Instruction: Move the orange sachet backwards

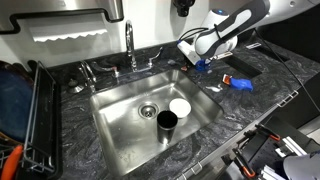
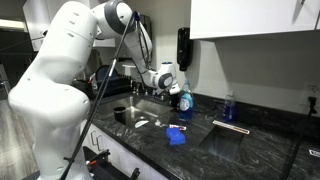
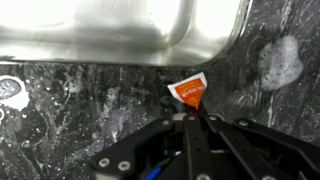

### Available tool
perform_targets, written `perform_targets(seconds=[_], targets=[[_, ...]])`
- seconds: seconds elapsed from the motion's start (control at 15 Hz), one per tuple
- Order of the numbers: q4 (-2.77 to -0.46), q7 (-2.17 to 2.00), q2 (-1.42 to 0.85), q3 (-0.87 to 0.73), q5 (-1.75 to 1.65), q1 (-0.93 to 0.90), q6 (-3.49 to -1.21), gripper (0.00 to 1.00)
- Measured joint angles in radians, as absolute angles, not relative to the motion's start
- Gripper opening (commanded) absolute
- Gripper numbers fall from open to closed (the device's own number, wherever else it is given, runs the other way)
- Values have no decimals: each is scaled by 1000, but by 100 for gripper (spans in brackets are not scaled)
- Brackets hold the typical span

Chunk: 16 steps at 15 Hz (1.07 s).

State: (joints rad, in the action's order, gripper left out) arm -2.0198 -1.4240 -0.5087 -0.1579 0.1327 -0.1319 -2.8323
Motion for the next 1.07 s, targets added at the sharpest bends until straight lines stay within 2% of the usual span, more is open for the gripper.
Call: perform_targets(seconds=[0.67,0.73,1.07], targets=[[-2011,-1555,-488,-232,47,-181,-2745,96],[-2013,-1557,-474,-236,29,-185,-2712,99],[-2017,-1554,-356,-232,-30,-183,-2496,100]])
